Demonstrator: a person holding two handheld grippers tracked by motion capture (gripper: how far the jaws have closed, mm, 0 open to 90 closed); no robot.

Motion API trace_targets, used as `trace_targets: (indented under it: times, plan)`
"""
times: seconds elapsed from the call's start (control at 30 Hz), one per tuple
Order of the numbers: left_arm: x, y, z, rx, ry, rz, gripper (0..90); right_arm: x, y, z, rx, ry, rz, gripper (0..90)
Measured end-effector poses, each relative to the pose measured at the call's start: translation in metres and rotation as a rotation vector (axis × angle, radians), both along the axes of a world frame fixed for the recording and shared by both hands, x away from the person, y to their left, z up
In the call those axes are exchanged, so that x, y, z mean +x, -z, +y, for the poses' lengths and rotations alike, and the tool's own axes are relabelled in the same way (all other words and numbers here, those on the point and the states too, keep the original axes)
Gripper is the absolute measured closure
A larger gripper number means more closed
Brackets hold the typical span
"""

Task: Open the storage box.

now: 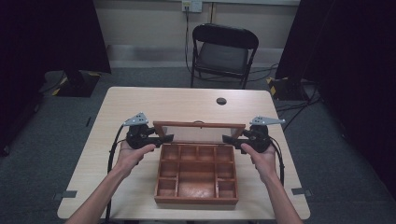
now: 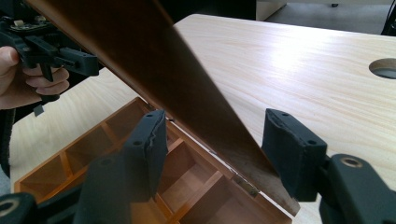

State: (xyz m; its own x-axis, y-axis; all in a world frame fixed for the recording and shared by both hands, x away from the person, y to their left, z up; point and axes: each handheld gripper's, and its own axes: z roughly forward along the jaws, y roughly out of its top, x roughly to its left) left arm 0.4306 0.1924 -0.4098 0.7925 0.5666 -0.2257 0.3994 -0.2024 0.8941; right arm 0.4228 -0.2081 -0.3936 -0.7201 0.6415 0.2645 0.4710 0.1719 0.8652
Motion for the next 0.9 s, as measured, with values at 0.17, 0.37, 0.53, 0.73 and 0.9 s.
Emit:
trace_targets:
  times: [0.17, 0.37, 0.53, 0.73, 0.9]
  plan:
    - [0.004, 0.002, -0.001, -0.003, -0.008, 0.008, 48.2, 0.003, 0.002, 0.000, -0.004, 0.007, 0.005, 40.3]
    - [0.008, 0.005, -0.001, 0.003, -0.020, 0.012, 48.9, 0.008, 0.006, -0.001, -0.008, 0.021, 0.016, 40.3]
    - [0.012, 0.007, 0.000, 0.006, -0.027, 0.017, 50.0, 0.013, 0.010, -0.001, -0.005, 0.024, 0.022, 40.6]
    - [0.015, 0.008, 0.001, 0.009, -0.027, 0.012, 51.4, 0.018, 0.015, 0.000, -0.013, 0.030, 0.027, 41.3]
    - [0.016, 0.009, 0.000, 0.001, -0.033, 0.015, 51.6, 0.021, 0.019, 0.002, -0.011, 0.035, 0.031, 41.4]
